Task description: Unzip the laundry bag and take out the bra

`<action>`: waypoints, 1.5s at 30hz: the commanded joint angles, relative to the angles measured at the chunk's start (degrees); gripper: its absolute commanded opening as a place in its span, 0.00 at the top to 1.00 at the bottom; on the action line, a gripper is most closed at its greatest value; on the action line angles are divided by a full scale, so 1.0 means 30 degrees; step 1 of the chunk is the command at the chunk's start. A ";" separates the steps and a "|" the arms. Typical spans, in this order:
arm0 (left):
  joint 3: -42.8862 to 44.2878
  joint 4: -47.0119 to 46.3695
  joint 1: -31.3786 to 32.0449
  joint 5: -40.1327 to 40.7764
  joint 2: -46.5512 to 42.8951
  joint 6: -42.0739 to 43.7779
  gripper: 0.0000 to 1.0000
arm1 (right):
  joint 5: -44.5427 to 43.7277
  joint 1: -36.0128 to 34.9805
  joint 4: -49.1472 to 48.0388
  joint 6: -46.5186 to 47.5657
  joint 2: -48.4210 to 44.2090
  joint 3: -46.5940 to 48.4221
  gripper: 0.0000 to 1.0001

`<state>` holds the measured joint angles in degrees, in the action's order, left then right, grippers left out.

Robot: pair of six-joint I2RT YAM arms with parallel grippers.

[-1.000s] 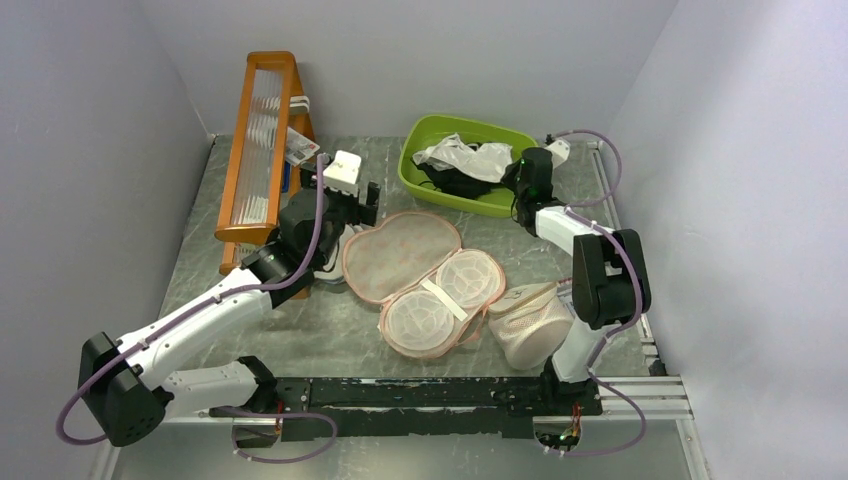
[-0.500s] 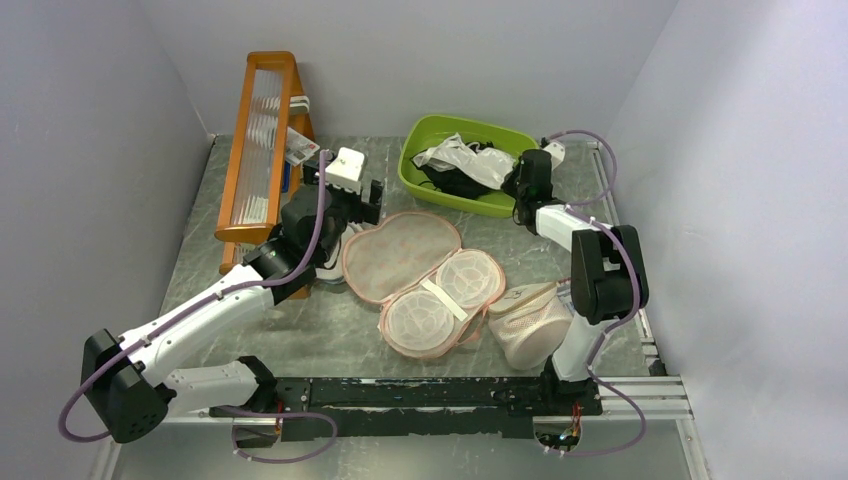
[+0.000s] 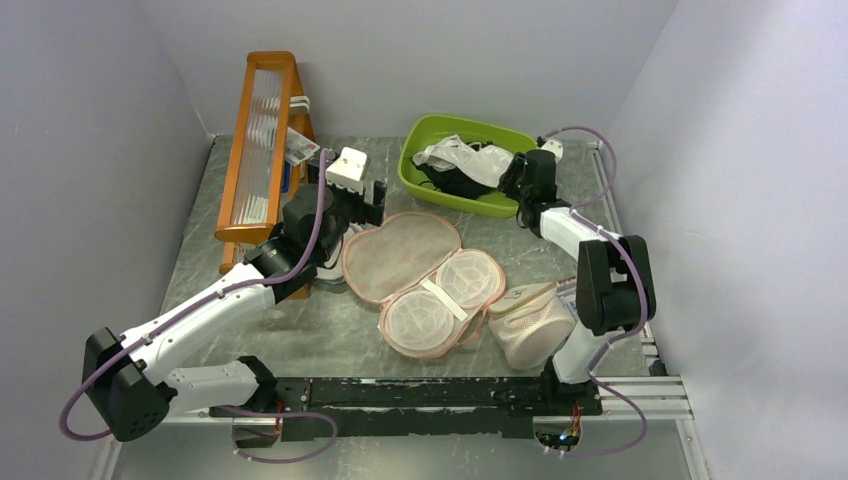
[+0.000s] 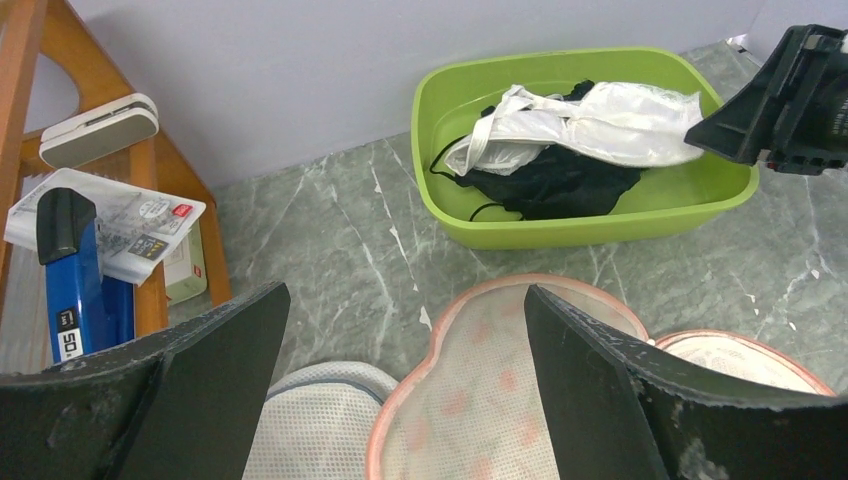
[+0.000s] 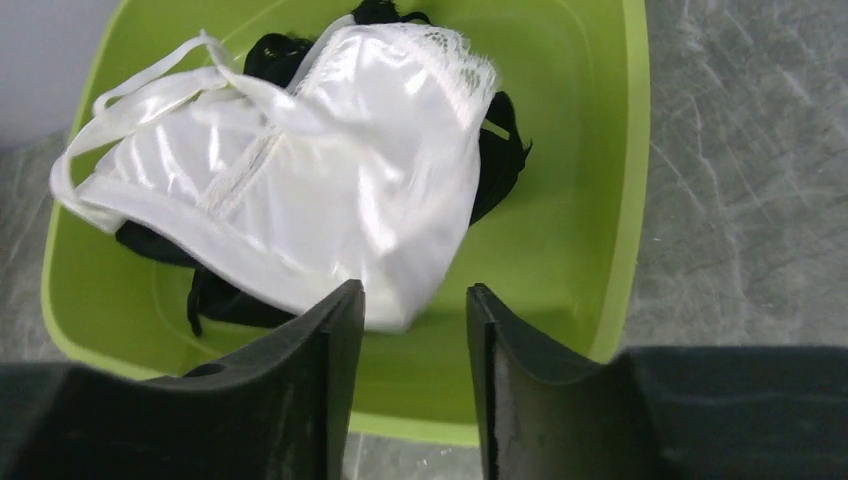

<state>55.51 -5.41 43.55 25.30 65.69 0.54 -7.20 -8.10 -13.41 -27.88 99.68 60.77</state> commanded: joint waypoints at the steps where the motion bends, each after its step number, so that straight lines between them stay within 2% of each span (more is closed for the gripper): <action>1: 0.0588 0.0007 -0.0103 -0.0464 -0.0102 -0.0412 0.00 | 0.0765 0.0094 0.0012 0.1389 -0.2242 -0.1010 0.53; 4: 0.0687 0.0166 -0.0118 -0.0508 -0.0015 -0.0449 0.00 | 0.1541 0.0064 -0.0096 0.1686 -0.3623 -0.2323 0.37; 10: 0.0667 0.0200 -0.0081 -0.0270 0.0517 -0.0341 0.00 | 0.3160 -0.0362 0.0208 0.2014 -0.6178 -0.3882 0.24; 15: 0.0746 0.0232 -0.0079 0.0230 0.1282 -0.0036 0.00 | 0.2262 -0.1338 0.1773 0.3987 -0.8089 -0.4012 0.11; 19: 0.0815 0.0295 -0.0094 0.0022 0.2293 0.0034 0.01 | 0.3704 -0.1738 0.1459 0.4212 -0.9040 -0.4710 0.08; 21: 0.1177 0.0622 -0.0076 -0.0782 0.3366 -0.0238 0.01 | 0.4252 -0.2757 0.0664 0.4713 -0.9235 -0.5456 0.08; 24: 0.2451 0.1821 -0.0103 -0.2896 0.5455 -0.0633 0.01 | 0.1729 -0.5236 0.0525 0.6092 -0.8991 -0.6010 0.07; 26: 0.3313 0.2758 -0.0103 -0.4170 0.6797 -0.0560 0.02 | 0.0761 -0.6039 0.0586 0.6253 -0.8890 -0.6200 0.07; 31: 0.5008 0.4771 -0.0161 -0.3725 0.9531 -0.0310 0.03 | -0.0116 -0.6147 -0.1224 0.5558 -1.0383 -0.8182 0.06; 39: 0.5396 0.5103 -0.0993 -0.3725 1.0755 0.0136 0.00 | -0.4456 -0.6035 -0.3300 0.4523 -1.0932 -1.0719 0.01; 45: 0.6605 0.6524 -0.2227 -0.3850 1.2424 0.0354 0.00 | -0.5342 -0.5974 -0.4949 0.4492 -1.1287 -1.1973 0.00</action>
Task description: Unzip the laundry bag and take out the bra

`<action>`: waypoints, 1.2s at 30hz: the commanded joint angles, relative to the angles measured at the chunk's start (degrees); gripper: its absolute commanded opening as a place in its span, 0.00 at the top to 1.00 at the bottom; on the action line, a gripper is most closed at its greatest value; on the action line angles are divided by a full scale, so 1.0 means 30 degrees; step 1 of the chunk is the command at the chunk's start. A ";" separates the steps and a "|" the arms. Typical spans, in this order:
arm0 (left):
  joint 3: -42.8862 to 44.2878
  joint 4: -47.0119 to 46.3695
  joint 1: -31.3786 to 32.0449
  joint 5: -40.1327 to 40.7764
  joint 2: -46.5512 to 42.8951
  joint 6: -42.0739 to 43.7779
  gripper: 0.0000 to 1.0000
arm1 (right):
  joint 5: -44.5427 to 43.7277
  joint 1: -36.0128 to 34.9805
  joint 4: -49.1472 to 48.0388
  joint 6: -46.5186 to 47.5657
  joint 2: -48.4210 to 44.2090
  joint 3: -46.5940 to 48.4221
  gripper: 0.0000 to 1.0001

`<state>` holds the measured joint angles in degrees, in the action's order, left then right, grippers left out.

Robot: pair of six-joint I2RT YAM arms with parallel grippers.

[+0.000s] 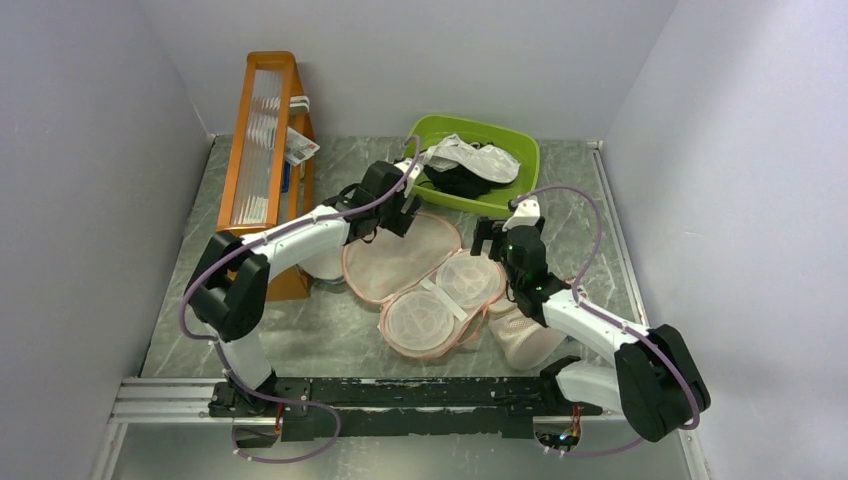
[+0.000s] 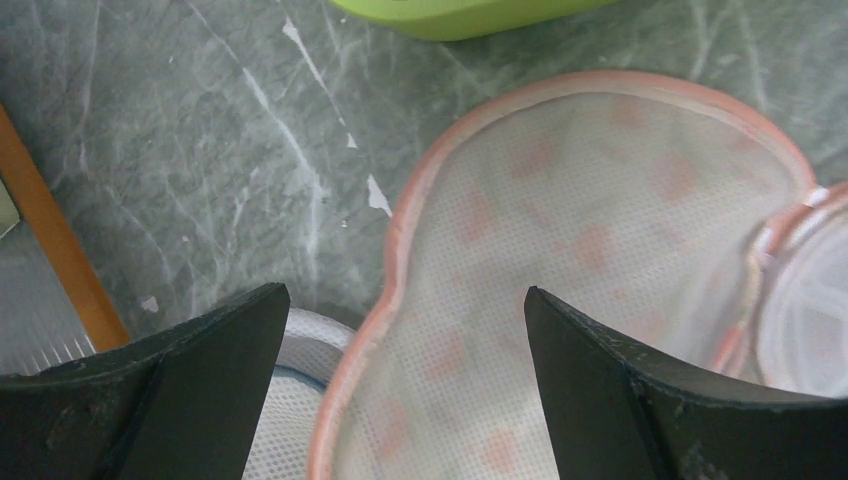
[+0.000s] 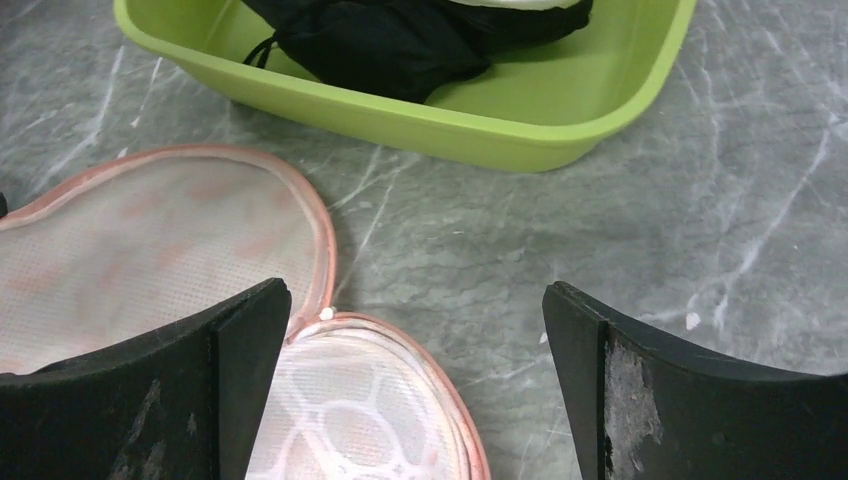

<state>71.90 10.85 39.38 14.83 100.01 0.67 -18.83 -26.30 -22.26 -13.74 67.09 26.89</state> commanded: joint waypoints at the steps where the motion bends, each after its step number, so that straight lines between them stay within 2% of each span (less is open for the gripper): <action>1: 0.1328 0.1287 -0.1038 -0.0496 0.1281 0.0353 0.01 | -0.1547 0.0122 -0.2150 -0.0225 -0.0336 -0.0748 0.00; 7: 0.3068 0.3213 -0.2662 -0.2625 0.3340 -0.0192 0.05 | -0.1315 0.0183 -0.2232 -0.0224 0.0320 -0.0586 0.00; 10: 0.3368 0.3315 -0.2871 -0.4230 0.3985 -0.0309 0.09 | -0.1133 0.0184 -0.2279 -0.0226 0.0342 -0.0580 0.00; 18: 0.4142 0.3843 -0.3078 -0.6089 0.5544 -0.0569 0.23 | -0.0997 0.0184 -0.2531 -0.0138 0.0408 -0.0689 0.01; 21: 0.4490 0.4122 -0.3093 -0.6903 0.5850 -0.0658 0.35 | -0.1011 0.0185 -0.2440 -0.0138 0.0596 -0.0559 0.01; 23: 0.4644 0.4269 -0.3078 -0.6992 0.5885 -0.0702 0.48 | -0.1013 0.0188 -0.2526 -0.0138 0.0605 -0.0606 0.01; 26: 0.4705 0.4308 -0.3081 -0.6667 0.5491 -0.0746 0.63 | -0.1043 0.0185 -0.2569 -0.0109 0.0662 -0.0630 0.01; 30: 0.5180 0.4908 -0.3008 -0.6359 0.4524 -0.0943 0.90 | -0.1048 0.0184 -0.2410 -0.0108 0.0836 -0.0473 0.01; 31: 0.5272 0.5080 -0.2929 -0.6289 0.4180 -0.0994 0.93 | -0.1070 0.0184 -0.2381 -0.0105 0.0817 -0.0470 0.02; 36: 0.4918 0.5212 -0.1637 -0.5474 0.1910 -0.0366 0.93 | -0.1185 0.0184 -0.2285 -0.0101 0.0373 -0.0534 0.02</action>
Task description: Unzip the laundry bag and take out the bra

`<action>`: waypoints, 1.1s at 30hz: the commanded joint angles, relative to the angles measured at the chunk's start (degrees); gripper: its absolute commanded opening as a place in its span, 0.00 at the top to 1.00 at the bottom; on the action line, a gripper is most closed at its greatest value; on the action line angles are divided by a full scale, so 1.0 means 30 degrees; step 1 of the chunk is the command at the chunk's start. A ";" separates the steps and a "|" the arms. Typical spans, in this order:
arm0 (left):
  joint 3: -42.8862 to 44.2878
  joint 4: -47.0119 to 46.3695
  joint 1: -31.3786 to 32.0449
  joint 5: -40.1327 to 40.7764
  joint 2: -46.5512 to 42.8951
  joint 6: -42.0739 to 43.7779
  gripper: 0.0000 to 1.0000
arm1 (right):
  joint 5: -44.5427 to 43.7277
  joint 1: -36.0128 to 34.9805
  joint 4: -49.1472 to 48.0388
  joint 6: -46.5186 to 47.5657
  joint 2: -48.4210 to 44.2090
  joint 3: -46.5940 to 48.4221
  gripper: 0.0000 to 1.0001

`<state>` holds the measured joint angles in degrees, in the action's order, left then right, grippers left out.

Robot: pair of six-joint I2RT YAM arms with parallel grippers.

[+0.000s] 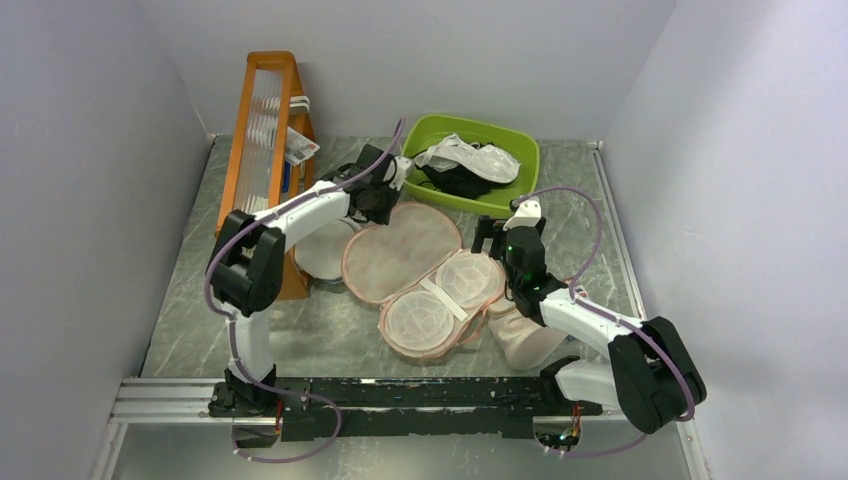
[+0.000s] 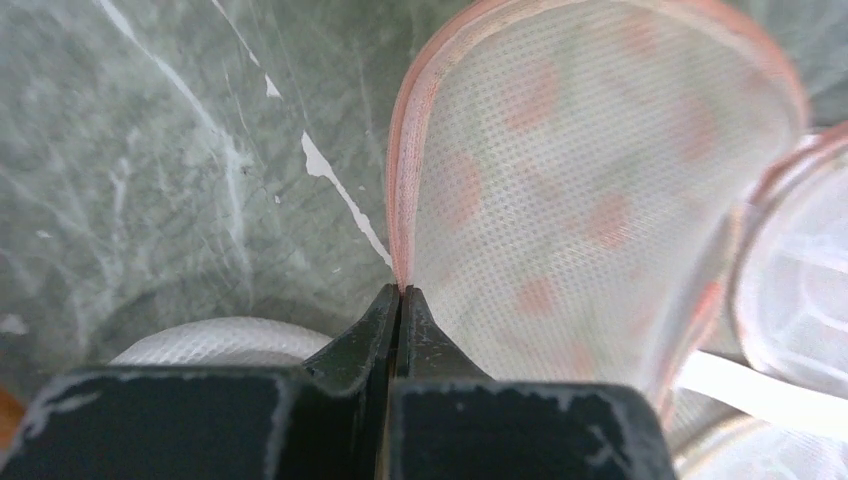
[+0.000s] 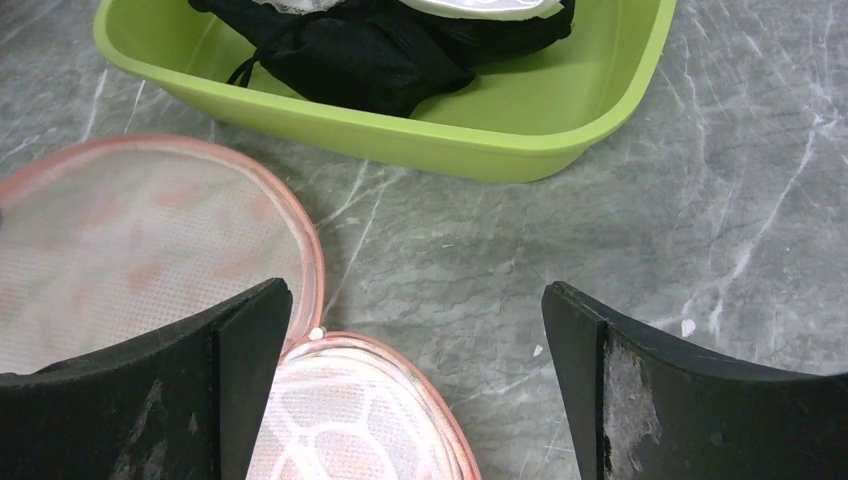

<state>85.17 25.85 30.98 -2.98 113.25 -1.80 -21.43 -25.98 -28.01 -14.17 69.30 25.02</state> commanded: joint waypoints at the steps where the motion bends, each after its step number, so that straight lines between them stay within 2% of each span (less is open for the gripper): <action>1: 0.0143 -0.0089 0.1804 0.1005 -0.3100 0.0889 0.93 | -0.0363 0.0075 -0.0387 0.0038 -0.0478 0.0036 0.02; 6: -0.1475 -0.1150 0.5407 0.5172 -0.5330 0.3238 0.93 | -0.0991 0.0075 -0.0431 -0.0221 -0.1001 -0.0240 0.02; 10: -0.2189 -0.1844 0.7324 0.5808 -0.5857 0.3584 0.91 | -0.3196 0.0187 -0.0122 -0.0983 -0.1850 -0.0665 0.02; 13: -0.1686 -0.1510 0.7752 0.4295 -0.5538 0.2590 0.93 | -0.4575 0.1220 0.1034 -0.2386 -0.2524 -0.0784 0.02; 19: -0.1367 -0.1848 0.8220 0.0227 -0.5038 0.0656 0.93 | -0.2158 0.4552 0.1392 -0.4538 -0.4676 -0.2148 0.02; 27: -0.2029 -0.3629 0.8977 -0.4680 -0.4264 -0.1594 0.93 | -0.1176 0.4959 0.0767 -0.4467 -0.4502 -0.2347 0.03; 33: -0.1667 -0.3954 0.9454 -0.8123 -0.1821 -0.3586 0.93 | -0.0867 0.4960 0.0582 -0.4460 -0.3971 -0.2215 0.03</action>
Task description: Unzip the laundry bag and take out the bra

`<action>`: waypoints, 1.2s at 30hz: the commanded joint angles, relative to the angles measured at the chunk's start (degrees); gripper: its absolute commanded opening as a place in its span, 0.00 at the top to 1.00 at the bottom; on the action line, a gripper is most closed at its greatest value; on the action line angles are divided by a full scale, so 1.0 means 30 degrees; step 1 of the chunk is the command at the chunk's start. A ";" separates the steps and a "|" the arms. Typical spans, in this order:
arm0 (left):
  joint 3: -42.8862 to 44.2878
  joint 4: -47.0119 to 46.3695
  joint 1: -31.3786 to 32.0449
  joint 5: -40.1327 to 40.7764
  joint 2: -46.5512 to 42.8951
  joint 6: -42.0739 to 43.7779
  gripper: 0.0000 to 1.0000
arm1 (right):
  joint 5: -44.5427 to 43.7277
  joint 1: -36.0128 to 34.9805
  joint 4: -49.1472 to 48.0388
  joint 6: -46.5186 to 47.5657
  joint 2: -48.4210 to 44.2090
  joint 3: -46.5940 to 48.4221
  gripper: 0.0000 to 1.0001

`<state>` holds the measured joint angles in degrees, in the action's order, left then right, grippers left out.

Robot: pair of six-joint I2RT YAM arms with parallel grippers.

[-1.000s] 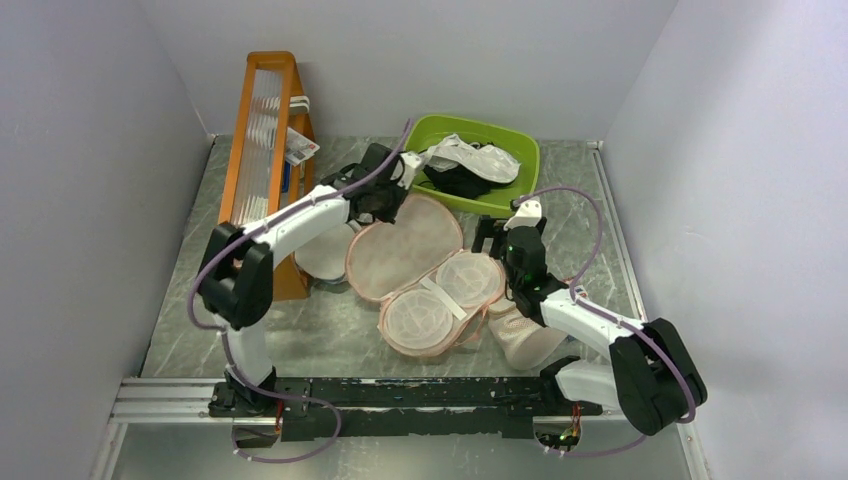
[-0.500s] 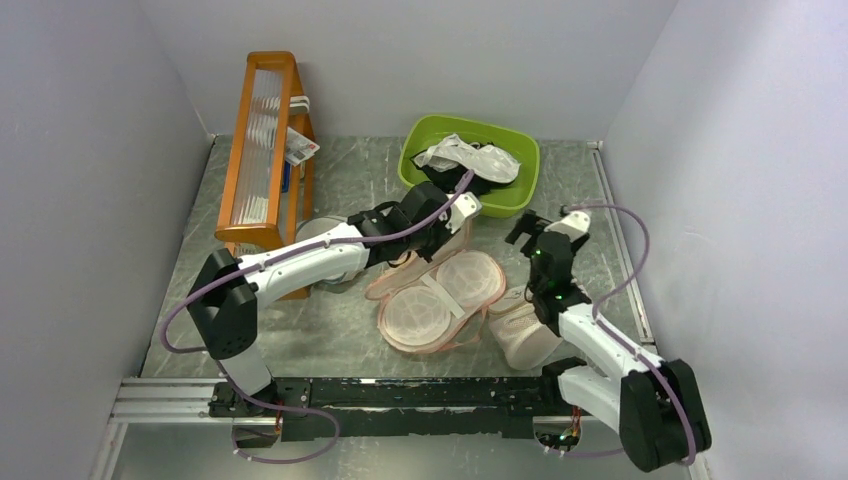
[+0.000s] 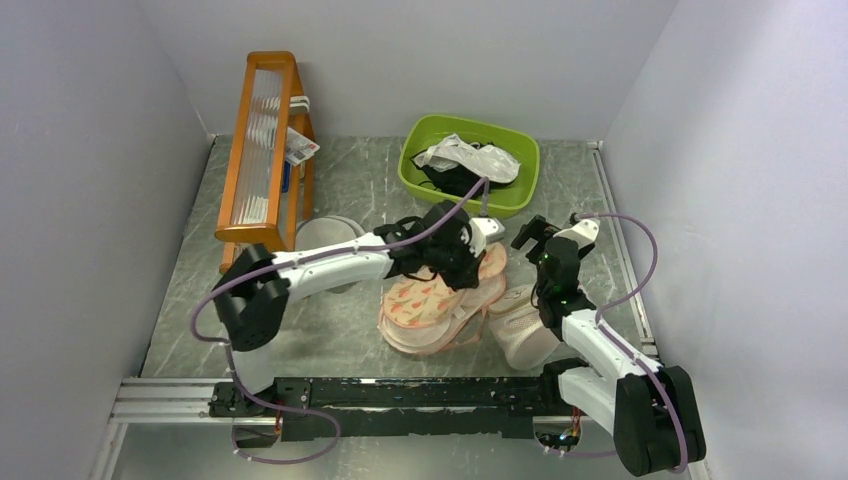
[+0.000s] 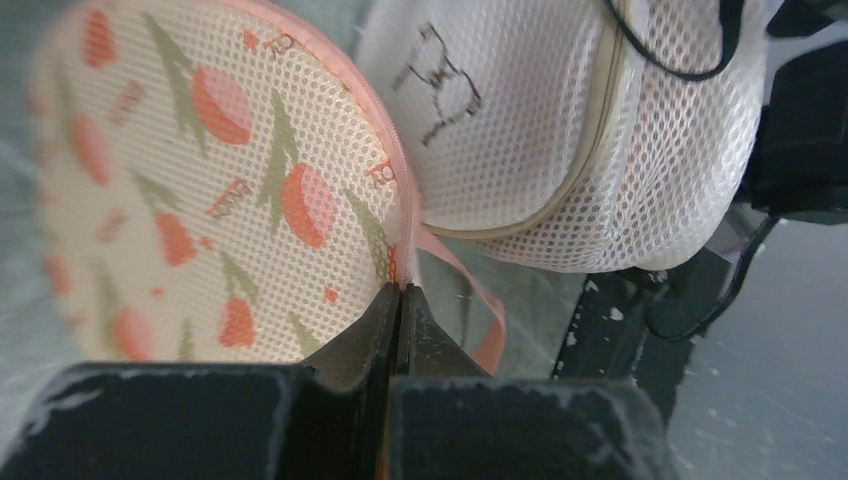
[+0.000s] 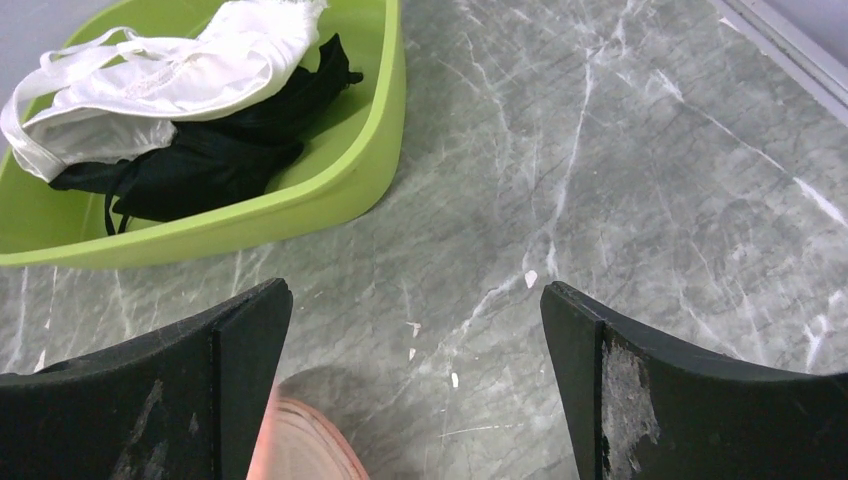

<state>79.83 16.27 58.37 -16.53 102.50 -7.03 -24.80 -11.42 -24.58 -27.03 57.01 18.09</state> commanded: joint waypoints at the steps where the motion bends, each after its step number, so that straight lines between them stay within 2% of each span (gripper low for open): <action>1: 0.0108 -0.0934 0.0367 -0.4150 0.2185 -0.2217 0.93 | 0.0292 0.0100 -0.0592 -0.0170 0.0126 0.0094 0.03; 4: -0.0141 -0.1744 0.0613 -0.5633 0.3191 -0.3286 0.93 | 0.0326 0.0104 -0.0625 -0.0104 0.0098 0.0079 0.03; 5: -0.0242 -0.1969 0.0722 -0.5813 0.3437 -0.3536 0.90 | 0.0333 0.0099 -0.0626 -0.0117 0.0097 0.0092 0.03; 8: -0.0620 -0.2214 0.1114 -0.5513 0.3969 -0.3793 0.74 | 0.0410 0.0096 -0.0607 -0.0059 0.0099 0.0116 0.03; 11: -0.0567 -0.1953 0.1370 -0.4868 0.4689 -0.3660 0.64 | 0.0440 0.0107 -0.0567 -0.0057 0.0071 0.0149 0.03; 16: 0.0364 0.0179 0.1388 -0.1686 0.6120 -0.2929 0.59 | 0.0487 0.0111 -0.0412 0.0036 -0.0082 0.0207 0.04; 19: -0.0381 -0.0039 0.1219 0.0555 0.5692 -0.3368 0.49 | 0.0474 0.0138 -0.0362 0.0077 -0.0335 0.0185 0.04; 29: -0.0946 0.0580 0.0870 0.5341 0.4506 -0.3086 0.29 | 0.0575 0.0122 -0.0226 0.0159 -0.0437 0.0241 0.04; 32: -0.1092 0.0742 0.0510 0.6288 0.4120 -0.3210 0.23 | 0.0604 0.0134 -0.0270 0.0174 -0.0415 0.0241 0.04; 36: -0.1336 0.0588 -0.0430 0.5849 0.3753 -0.3639 0.20 | 0.0636 0.0129 -0.0245 0.0157 -0.0185 0.0319 0.04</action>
<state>77.45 15.33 60.10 -2.72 115.55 -17.39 -22.90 -11.35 -24.58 -27.00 56.29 18.09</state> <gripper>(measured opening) 0.789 0.966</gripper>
